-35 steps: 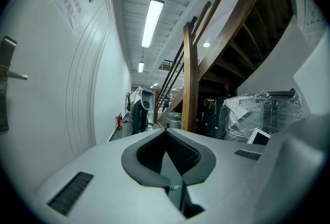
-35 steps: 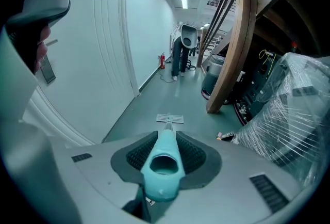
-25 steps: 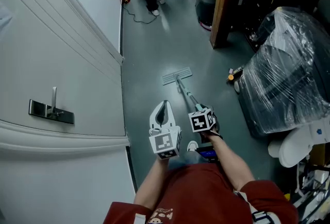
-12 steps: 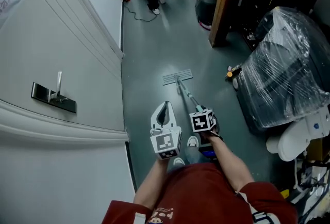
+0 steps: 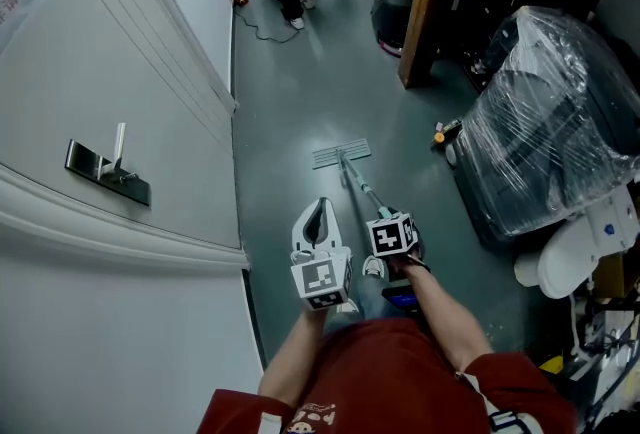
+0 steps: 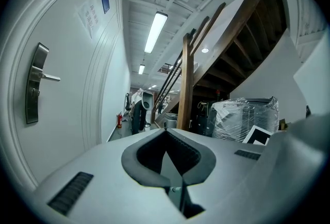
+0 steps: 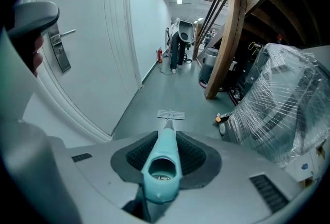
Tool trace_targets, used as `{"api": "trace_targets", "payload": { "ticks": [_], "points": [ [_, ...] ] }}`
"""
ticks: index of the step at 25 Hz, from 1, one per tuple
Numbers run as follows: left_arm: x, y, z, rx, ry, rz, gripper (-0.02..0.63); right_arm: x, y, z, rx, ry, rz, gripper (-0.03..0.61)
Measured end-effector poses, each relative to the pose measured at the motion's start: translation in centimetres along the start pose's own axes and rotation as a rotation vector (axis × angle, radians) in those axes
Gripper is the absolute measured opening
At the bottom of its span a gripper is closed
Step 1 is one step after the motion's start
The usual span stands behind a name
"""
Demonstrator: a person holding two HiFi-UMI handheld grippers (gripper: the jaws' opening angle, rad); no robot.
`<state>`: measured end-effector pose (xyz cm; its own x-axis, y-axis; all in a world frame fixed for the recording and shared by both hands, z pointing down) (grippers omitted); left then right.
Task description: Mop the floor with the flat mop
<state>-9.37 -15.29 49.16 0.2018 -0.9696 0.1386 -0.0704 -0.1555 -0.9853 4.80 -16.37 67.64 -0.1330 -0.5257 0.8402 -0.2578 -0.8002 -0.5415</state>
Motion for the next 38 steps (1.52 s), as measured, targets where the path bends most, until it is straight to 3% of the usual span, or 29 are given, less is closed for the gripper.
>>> {"api": "trace_targets", "payload": {
  "ticks": [6, 14, 33, 38],
  "points": [
    [-4.1, -2.2, -0.1, -0.023, -0.024, -0.006, 0.015, -2.2, -3.4, -1.8, 0.002, 0.000, -0.012, 0.118],
    [-8.2, -2.8, 1.5, -0.039, 0.013, -0.041, 0.015, -4.6, -8.5, -2.3, 0.000, 0.011, -0.035, 0.118],
    [-17.3, -5.7, 12.5, 0.018, 0.049, -0.041, 0.015, -11.0, -19.5, 2.3, 0.008, 0.073, -0.027, 0.118],
    [-21.0, -5.2, 14.5, -0.010, 0.094, -0.057, 0.015, -13.2, -22.8, 2.7, 0.015, 0.087, -0.022, 0.118]
  ]
}}
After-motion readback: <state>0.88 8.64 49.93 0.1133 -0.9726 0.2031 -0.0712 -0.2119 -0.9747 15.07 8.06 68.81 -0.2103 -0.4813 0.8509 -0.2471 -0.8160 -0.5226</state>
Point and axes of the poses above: the fingertips, and each gripper's own axes: x forward along the fingers, z to its right, y out of its top, the point moved 1 cm from there along -x, backward along the fingers
